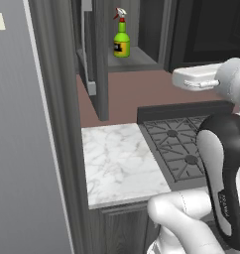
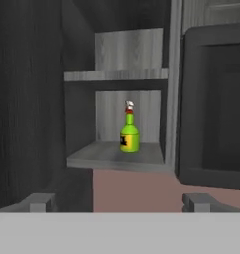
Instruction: Move the cutting board and knife to the sink. Then move spray from the cabinet to the counter.
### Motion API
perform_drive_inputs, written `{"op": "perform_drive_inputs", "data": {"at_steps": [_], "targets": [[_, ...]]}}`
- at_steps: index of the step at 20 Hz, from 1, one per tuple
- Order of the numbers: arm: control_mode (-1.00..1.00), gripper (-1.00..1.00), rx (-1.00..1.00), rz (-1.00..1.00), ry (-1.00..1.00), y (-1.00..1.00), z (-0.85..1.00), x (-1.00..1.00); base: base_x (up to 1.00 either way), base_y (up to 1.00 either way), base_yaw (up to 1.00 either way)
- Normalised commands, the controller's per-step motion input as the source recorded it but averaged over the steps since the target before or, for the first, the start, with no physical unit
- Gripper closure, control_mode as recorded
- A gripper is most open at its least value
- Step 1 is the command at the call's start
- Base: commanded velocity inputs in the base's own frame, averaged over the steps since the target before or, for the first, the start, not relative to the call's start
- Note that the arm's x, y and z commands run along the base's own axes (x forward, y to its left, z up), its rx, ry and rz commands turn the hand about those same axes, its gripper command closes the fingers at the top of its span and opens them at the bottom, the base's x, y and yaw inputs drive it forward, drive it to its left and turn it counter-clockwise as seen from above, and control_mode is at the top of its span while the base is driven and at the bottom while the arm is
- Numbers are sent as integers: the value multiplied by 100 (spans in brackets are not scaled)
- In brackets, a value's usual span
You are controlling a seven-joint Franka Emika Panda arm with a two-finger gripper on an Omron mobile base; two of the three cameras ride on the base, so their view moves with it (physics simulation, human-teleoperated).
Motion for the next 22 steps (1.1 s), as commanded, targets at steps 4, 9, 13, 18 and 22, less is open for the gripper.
{"op": "perform_drive_inputs", "data": {"at_steps": [4, 9, 13, 18, 22], "targets": [[-100, -100, 2, 0, -2, 0, 2, 79, 0, 0, 0], [-100, -100, 0, 0, 0, 0, 15, 63, 0, 0, 0], [-100, -100, 0, 0, 0, 0, 21, 44, 0, 0, 0], [-100, -100, 0, 0, 0, 3, 17, 30, 0, 0, 0], [-100, -100, 0, -1, 0, 9, 2, 24, 0, 0, 0]]}}
